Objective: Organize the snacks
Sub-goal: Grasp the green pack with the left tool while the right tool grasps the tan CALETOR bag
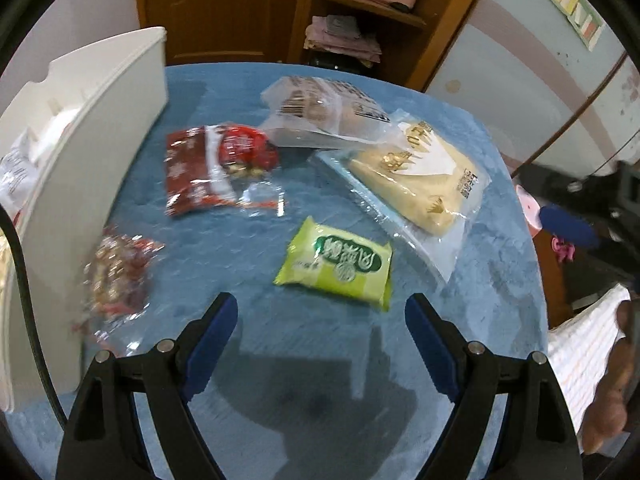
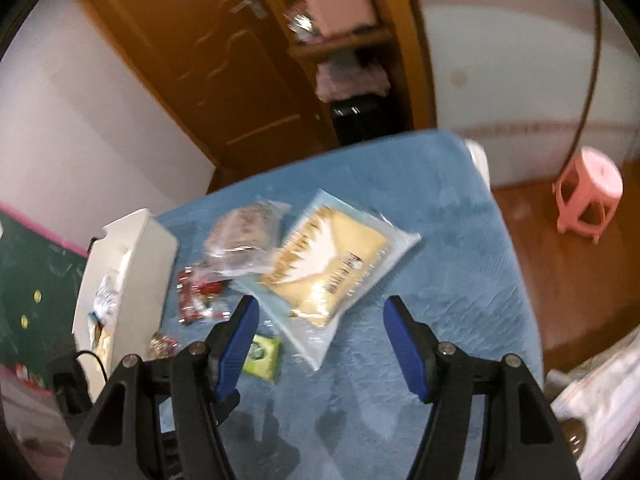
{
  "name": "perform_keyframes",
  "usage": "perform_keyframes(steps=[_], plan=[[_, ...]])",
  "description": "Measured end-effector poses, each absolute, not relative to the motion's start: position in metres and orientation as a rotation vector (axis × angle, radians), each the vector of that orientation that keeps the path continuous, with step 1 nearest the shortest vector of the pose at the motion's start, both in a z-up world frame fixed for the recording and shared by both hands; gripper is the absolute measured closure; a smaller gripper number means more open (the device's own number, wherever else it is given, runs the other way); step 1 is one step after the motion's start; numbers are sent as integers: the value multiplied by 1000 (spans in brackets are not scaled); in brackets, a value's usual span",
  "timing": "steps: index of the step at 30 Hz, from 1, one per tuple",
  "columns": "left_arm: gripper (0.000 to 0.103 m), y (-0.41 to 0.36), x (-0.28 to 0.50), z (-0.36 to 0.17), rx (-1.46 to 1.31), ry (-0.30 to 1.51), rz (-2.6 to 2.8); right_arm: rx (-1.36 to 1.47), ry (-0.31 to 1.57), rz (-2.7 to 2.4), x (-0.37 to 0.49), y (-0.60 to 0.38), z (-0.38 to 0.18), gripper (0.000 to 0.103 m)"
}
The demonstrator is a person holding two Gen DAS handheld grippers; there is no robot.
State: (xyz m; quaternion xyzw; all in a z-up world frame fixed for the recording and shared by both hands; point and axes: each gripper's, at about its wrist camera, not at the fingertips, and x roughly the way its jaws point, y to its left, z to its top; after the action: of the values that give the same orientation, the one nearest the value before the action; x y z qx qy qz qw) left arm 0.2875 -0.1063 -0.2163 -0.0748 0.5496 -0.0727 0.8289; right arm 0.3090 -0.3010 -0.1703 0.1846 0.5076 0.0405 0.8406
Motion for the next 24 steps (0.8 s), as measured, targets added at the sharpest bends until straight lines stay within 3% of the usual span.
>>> perform_keyframes(steps=[11, 19, 21, 22, 24], plan=[[18, -127, 310, -240, -83, 1167, -171, 640, 1154, 88, 337, -304, -239, 38], [18, -135, 322, -250, -45, 1159, -195, 593, 1129, 74, 349, -288, -244, 36], [18, -137, 324, -251, -38, 1153, -195, 553, 1119, 63, 349, -283, -242, 40], [18, -138, 326, -252, -34, 1152, -195, 538, 1115, 62, 350, -281, -242, 50], [18, -143, 328, -253, -10, 1151, -201, 523, 1105, 71, 349, -279, -240, 56]])
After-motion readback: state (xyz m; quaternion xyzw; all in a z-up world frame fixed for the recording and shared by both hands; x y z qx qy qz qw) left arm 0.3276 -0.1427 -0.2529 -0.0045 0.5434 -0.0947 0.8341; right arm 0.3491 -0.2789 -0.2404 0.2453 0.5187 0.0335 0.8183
